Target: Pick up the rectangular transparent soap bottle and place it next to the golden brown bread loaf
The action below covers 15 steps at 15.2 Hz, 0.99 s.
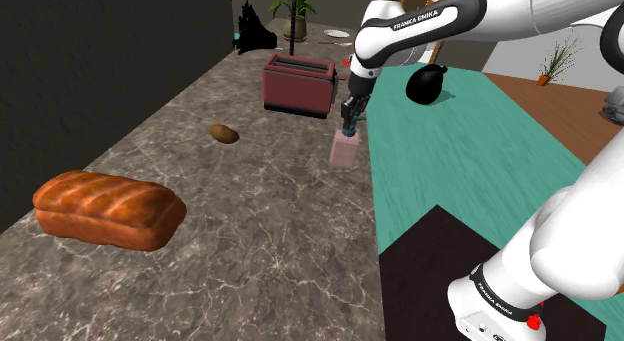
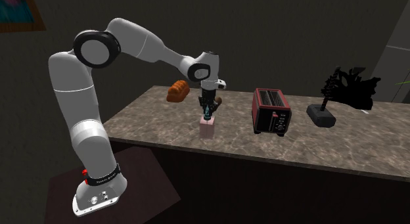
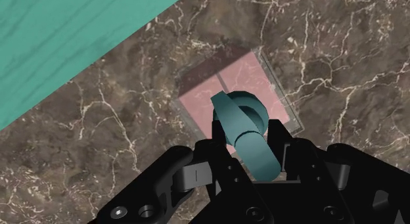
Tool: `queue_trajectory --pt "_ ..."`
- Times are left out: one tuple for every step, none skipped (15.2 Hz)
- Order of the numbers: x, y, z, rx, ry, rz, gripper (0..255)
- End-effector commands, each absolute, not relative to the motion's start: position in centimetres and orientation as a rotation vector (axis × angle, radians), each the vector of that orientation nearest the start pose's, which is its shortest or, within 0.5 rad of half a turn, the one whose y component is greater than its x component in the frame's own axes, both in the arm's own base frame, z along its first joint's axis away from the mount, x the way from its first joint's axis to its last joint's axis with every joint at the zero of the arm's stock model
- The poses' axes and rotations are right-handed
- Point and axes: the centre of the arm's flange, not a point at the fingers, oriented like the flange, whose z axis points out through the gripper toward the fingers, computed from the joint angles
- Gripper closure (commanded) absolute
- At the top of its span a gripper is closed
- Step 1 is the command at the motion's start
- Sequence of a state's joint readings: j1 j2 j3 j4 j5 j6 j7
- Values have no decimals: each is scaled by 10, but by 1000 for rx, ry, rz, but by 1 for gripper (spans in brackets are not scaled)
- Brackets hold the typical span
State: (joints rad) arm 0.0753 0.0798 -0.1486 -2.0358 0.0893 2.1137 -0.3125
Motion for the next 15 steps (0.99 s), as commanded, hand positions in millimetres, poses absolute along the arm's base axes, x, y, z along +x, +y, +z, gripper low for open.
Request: queue_trajectory --pt "566 -36 417 -3064 -297 -18 255" --pt "566 -36 422 -3064 -297 -18 255" --pt "566 -36 427 -3064 -297 -18 255" --pt "566 -36 433 -3064 -297 -18 255" --pt "566 -36 438 -3064 -297 -18 255" --pt "566 -36 443 -3064 -297 -18 255" --pt "566 -36 448 -3064 -297 -18 255" --pt "566 -36 454 -3064 -297 -18 255" --pt "566 -36 459 -3064 -297 -18 255" --pt "566 -36 464 -3064 -297 -18 255" --pt "566 -36 469 -3064 -297 -18 255" --pt "566 -36 475 -3064 -297 -18 255" --pt "566 -36 480 -3064 -297 -18 255" --pt "566 -36 485 -3064 -297 -18 255" --pt "566 -36 491 -3064 -297 -18 255"
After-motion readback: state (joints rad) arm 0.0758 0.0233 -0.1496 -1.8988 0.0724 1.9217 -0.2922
